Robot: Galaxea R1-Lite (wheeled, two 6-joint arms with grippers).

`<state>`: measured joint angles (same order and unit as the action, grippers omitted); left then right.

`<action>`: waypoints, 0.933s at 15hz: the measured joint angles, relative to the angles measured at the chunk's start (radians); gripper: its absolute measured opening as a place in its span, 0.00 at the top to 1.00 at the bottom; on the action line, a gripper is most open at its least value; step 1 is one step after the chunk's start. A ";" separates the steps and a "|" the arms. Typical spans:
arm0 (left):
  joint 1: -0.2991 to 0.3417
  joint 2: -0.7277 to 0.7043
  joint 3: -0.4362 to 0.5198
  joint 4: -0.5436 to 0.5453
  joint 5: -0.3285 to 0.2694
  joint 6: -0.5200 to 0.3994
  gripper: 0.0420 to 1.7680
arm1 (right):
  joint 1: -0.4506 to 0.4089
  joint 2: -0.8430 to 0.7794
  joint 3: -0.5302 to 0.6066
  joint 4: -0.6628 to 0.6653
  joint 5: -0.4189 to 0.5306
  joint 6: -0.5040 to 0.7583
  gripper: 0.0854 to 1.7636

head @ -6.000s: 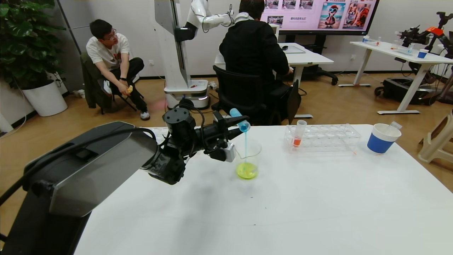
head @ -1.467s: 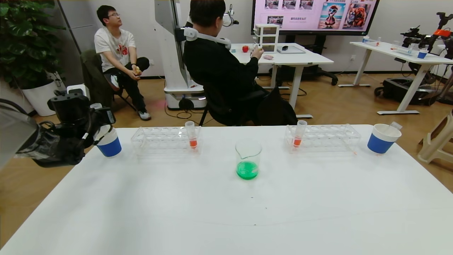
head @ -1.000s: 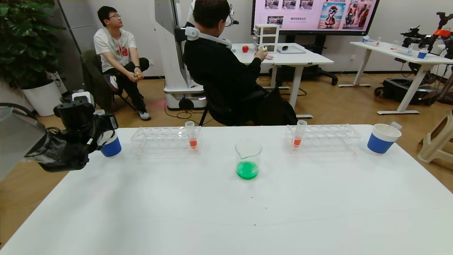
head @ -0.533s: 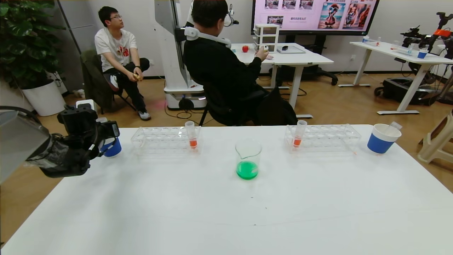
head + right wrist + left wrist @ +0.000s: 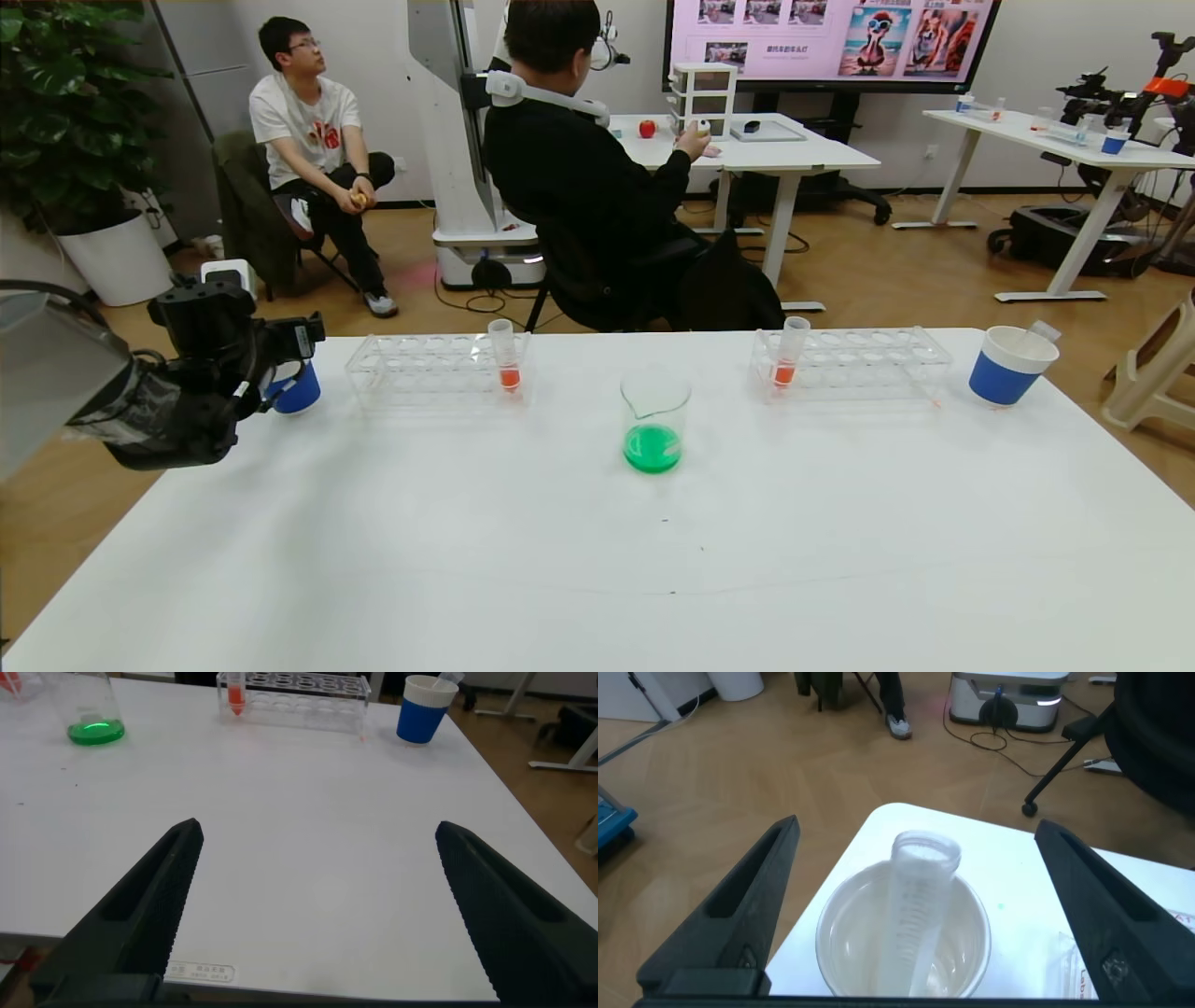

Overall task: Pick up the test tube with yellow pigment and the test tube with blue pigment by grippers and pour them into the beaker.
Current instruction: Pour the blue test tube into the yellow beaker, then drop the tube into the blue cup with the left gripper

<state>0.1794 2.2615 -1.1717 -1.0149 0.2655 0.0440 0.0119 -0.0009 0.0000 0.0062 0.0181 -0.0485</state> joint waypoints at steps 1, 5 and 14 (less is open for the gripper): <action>-0.005 -0.015 -0.002 0.000 0.001 -0.002 0.01 | 0.000 0.000 0.000 0.000 0.000 0.000 0.02; -0.101 -0.146 0.004 0.006 0.003 -0.011 0.01 | 0.000 0.000 0.000 0.000 0.000 0.000 0.02; -0.318 -0.671 0.361 0.020 -0.005 0.095 0.01 | 0.000 0.000 0.000 0.000 0.000 0.000 0.02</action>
<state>-0.1389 1.5900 -0.8106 -0.9953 0.2602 0.1394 0.0119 -0.0009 0.0000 0.0062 0.0181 -0.0485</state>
